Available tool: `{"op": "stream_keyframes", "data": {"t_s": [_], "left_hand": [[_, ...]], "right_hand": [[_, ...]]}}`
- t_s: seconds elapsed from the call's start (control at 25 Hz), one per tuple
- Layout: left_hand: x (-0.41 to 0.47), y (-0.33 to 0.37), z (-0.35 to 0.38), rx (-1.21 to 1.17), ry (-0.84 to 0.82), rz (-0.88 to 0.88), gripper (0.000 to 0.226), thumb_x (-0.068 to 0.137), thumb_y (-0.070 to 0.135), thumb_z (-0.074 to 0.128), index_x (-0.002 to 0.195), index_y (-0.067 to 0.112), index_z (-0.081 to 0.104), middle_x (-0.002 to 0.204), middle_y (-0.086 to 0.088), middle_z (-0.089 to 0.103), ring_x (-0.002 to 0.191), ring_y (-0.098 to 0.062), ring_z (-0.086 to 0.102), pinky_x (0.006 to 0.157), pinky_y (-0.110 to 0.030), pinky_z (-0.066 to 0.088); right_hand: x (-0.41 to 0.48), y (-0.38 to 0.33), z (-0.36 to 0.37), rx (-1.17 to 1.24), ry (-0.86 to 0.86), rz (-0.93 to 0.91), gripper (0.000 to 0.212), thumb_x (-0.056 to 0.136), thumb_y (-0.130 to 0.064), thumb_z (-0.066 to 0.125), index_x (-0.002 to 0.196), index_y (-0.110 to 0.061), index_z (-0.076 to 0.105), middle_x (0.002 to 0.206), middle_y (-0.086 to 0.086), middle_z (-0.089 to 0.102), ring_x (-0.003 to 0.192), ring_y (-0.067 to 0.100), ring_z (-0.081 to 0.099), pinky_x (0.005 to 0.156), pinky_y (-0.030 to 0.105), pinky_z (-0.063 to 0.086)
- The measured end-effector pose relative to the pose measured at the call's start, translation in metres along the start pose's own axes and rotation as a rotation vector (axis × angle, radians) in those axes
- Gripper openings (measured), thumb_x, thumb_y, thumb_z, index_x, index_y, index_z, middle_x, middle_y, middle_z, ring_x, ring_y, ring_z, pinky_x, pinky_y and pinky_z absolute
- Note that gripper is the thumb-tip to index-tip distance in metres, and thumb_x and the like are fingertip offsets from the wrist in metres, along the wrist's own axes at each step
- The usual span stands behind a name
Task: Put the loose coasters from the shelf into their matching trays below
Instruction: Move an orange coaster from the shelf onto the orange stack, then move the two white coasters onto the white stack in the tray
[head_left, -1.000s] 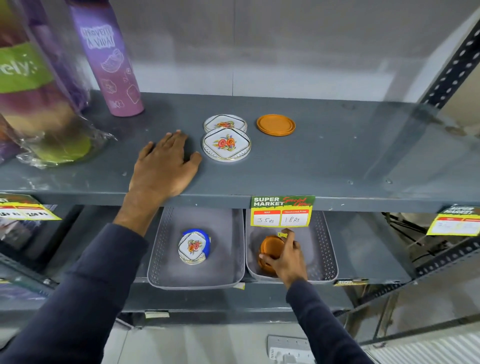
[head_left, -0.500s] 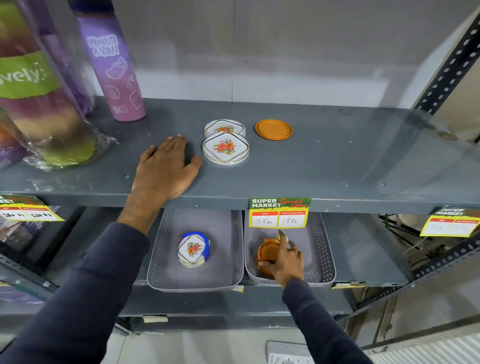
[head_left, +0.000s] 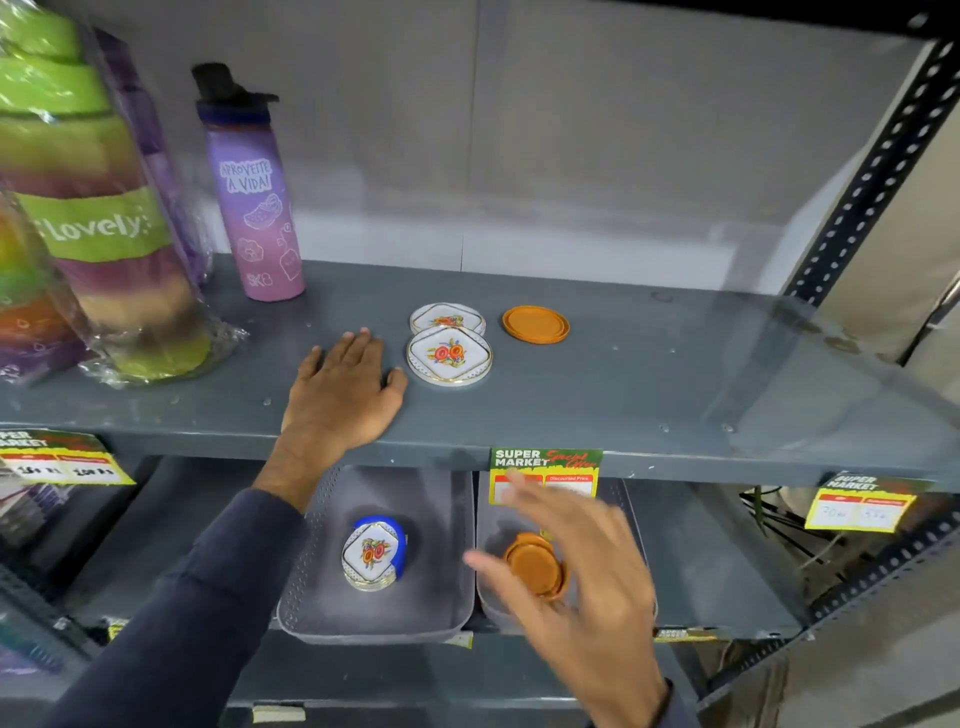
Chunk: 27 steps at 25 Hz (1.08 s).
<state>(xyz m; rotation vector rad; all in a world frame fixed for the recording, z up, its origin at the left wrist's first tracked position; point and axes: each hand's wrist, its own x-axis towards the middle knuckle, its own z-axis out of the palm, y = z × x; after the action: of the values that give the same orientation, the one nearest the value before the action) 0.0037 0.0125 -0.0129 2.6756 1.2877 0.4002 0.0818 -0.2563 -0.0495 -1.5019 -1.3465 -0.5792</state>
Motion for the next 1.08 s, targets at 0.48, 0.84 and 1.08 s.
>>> {"op": "stream_keyframes", "data": {"t_s": [0.48,0.84,1.08], "left_hand": [[0.002,-0.005,0.001,-0.083,0.072,-0.002,0.060,0.097,0.045,0.035,0.152,0.021,0.031,0.163,0.003,0.024,0.151,-0.011,0.016,0.123,-0.040,0.009],[0.003,-0.005,0.001,-0.100,0.077,-0.007,0.058,0.097,0.044,0.034,0.151,0.021,0.032,0.162,0.004,0.025,0.150,-0.010,0.017,0.123,-0.039,0.009],[0.001,-0.005,0.000,-0.088,0.048,-0.006,0.060,0.098,0.045,0.031,0.153,0.021,0.027,0.164,0.005,0.020,0.151,-0.010,0.013,0.123,-0.039,0.007]], "right_hand": [[0.139,0.035,0.092,-0.181,-0.337,0.383,0.120,0.061,-0.072,0.079,0.154,-0.026,0.018,0.131,0.004,0.057,0.127,0.024,0.042,0.102,0.040,0.028],[0.134,0.046,0.105,-0.200,-0.354,0.418,0.101,0.065,-0.062,0.080,0.143,-0.027,0.027,0.121,-0.003,0.061,0.123,0.028,0.046,0.089,0.042,0.024],[0.134,0.042,0.097,-0.132,-0.261,0.398,0.085,0.055,-0.059,0.085,0.109,-0.030,0.025,0.107,-0.011,0.048,0.108,0.025,0.048,0.081,0.040,0.021]]}}
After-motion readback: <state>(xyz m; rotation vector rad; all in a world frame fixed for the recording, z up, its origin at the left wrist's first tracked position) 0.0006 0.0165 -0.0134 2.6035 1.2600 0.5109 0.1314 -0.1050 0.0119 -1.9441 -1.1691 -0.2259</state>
